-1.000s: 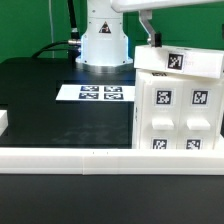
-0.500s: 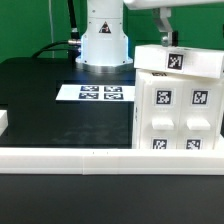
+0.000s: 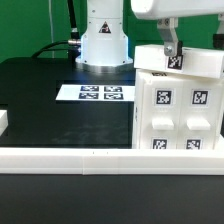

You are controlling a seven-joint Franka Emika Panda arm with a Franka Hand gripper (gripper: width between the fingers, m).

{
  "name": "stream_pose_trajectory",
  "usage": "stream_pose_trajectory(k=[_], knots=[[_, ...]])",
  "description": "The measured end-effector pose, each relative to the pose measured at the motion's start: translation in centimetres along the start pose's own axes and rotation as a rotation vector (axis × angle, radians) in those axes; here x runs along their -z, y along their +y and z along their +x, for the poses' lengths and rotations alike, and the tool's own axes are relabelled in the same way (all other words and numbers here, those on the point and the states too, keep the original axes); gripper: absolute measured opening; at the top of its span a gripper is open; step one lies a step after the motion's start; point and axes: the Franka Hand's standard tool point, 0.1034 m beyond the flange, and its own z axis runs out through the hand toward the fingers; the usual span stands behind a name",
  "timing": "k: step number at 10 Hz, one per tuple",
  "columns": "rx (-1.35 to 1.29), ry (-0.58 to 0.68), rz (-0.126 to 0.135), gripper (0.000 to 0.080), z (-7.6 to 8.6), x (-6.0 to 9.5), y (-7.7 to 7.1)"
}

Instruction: Assemble cabinet

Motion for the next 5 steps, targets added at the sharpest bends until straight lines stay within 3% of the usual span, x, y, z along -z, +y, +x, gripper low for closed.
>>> stream_pose_trajectory(k=[5], knots=[[-0.016,-0.003,-0.011,0.0798,-0.8,-0.93,0.48]])
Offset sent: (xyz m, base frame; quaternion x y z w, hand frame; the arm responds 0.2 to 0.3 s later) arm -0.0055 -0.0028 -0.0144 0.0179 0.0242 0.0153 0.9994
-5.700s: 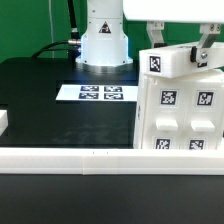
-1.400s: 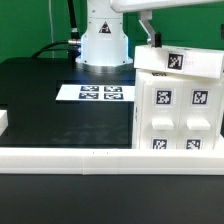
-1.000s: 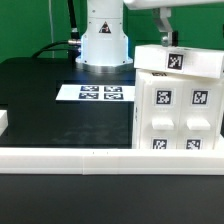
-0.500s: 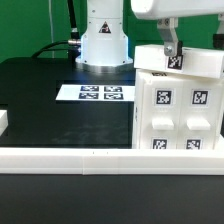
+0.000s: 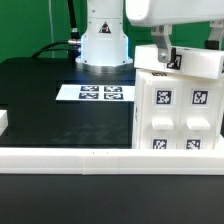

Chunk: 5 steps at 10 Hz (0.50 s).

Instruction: Assemble cabinet

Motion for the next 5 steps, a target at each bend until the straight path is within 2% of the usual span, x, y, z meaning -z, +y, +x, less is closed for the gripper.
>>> stream_pose_trajectory(k=[2,3,4,5], knots=[[-0.008,-0.001,-0.001,0.0798,-0.07,-0.09,-0.02],[-0.015,-0.001,-0.002,0.0674,-0.08,-0.09,-0.01],[-0.019,-0.002,-0.002,0.0674,-0.1,-0.08,0.03],[-0.021,0.0,-0.001,0.0559,-0.25,-0.06,0.35]])
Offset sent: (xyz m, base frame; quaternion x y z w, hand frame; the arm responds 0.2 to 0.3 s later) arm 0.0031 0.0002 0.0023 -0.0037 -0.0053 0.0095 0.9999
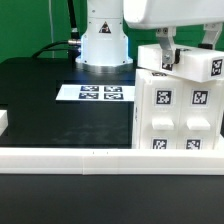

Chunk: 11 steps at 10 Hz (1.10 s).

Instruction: Assemble cabinet

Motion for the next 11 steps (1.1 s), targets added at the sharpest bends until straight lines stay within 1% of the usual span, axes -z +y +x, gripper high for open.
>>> stream_pose_trajectory(k=[2,3,4,8,11], knots=[[-0.029,0.001,-0.004,0.056,-0.7,0.2,1.5],[-0.034,-0.001,-0.005,0.056,-0.7,0.1,1.5],[-0.093,0.0,-0.004,0.056,-0.7,0.1,1.5],[-0.402,-0.001,-0.003,0.0561,-0.8,0.0,1.5],[-0.675,0.027,-0.013,0.0561,-0.9,0.0,1.9]])
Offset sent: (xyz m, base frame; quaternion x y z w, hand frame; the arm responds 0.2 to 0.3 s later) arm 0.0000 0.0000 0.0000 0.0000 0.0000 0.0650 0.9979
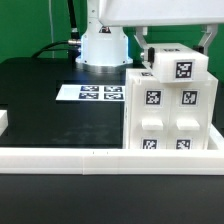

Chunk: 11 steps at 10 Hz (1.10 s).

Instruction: Assemble cabinet

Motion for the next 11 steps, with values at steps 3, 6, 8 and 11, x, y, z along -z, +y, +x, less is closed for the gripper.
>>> stream_pose_trajectory(k=[3,6,8,11], knots=[[-0.253,-0.001,0.011,0.0561,0.02,0.0,0.06],[-0.444,-0.003,0.012,0.0563,-0.01,-0.02,-0.04],[-0.545,-0.004,0.012,0.0563,-0.02,-0.03,-0.06],[-0.77,-0.008,0.021,0.0563,-0.03,-0.01,-0.34]])
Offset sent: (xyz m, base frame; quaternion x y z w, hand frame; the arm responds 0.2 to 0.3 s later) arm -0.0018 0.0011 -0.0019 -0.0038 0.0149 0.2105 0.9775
